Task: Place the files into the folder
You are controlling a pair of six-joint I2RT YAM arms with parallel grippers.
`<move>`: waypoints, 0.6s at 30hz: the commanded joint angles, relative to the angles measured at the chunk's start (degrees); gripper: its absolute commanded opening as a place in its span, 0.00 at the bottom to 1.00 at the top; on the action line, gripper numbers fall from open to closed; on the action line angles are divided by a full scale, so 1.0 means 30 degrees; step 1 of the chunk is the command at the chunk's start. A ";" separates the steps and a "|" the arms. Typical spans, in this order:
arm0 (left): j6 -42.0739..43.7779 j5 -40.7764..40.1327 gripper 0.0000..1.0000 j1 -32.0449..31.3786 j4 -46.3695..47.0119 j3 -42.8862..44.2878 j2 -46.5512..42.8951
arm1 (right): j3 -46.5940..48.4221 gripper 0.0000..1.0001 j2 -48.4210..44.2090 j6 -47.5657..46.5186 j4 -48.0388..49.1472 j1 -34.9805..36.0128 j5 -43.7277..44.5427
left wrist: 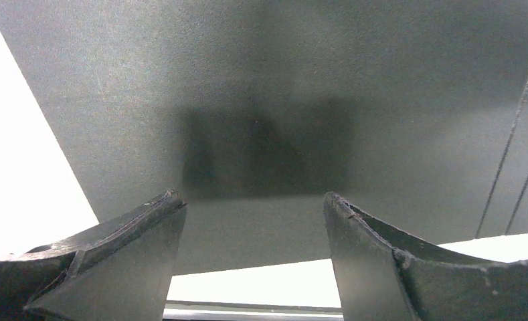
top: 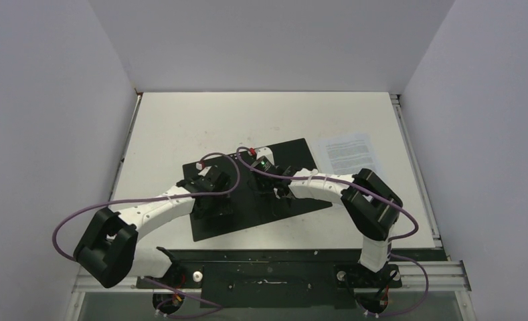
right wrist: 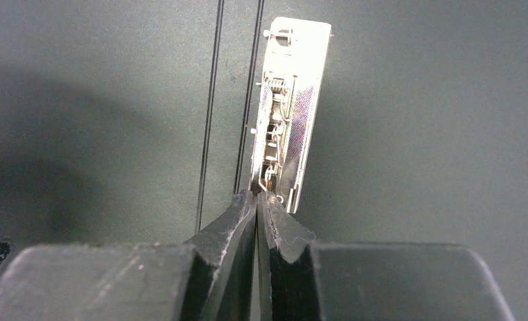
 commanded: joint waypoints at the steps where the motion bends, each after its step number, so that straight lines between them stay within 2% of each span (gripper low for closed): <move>1: -0.0148 -0.0412 0.74 -0.0259 0.0606 -0.0122 0.0445 | 0.0243 0.05 0.0087 -0.0140 0.0235 0.0032 0.0672; 18: -0.0234 -0.0525 0.76 -0.0689 0.1215 -0.0584 0.1437 | -0.0075 0.05 0.0434 -0.0262 -0.0067 0.0633 0.1079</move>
